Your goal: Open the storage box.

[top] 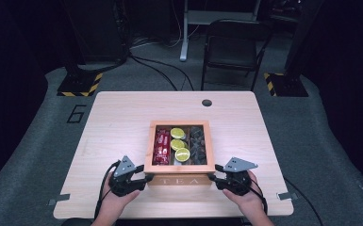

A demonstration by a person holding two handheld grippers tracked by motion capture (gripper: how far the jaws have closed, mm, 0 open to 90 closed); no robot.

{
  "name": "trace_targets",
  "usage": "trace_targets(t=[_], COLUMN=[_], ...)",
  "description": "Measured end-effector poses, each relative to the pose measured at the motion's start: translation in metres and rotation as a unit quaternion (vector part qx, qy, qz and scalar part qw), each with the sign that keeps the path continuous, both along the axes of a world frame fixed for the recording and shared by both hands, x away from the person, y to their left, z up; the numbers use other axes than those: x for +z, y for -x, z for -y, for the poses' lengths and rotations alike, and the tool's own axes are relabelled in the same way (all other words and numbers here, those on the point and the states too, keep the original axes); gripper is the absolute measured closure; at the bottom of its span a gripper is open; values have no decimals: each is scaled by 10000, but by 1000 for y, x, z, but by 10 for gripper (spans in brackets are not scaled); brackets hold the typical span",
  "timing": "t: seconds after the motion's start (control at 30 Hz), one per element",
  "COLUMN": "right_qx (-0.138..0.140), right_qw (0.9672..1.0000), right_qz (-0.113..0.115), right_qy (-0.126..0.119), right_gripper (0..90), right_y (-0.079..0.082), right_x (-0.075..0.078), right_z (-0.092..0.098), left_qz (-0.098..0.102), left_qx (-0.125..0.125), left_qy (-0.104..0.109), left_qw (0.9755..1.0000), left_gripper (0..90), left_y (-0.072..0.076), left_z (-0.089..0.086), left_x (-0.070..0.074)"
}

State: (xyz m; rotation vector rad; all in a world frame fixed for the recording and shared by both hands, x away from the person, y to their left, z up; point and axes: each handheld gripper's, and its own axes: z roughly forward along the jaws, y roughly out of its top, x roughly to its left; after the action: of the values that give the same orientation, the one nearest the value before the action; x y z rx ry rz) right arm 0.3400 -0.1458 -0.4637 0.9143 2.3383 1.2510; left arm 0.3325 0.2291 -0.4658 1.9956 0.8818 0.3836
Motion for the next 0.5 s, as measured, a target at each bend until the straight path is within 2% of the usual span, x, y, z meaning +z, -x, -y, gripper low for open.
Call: trace_targets(t=[0.3, 0.5], right_qx=[-32, -40], right_qw=[10000, 9999], right_qz=[74, 99], right_qy=[-43, -55], right_gripper=[558, 557], right_y=[0, 0], right_x=[2, 2], right_z=[0, 0], left_qz=[155, 118], left_qx=[151, 128], left_qy=[-53, -15], left_qw=[9998, 9998], left_gripper=[489, 485], left_y=[1, 0], left_z=[4, 4], left_x=[1, 2])
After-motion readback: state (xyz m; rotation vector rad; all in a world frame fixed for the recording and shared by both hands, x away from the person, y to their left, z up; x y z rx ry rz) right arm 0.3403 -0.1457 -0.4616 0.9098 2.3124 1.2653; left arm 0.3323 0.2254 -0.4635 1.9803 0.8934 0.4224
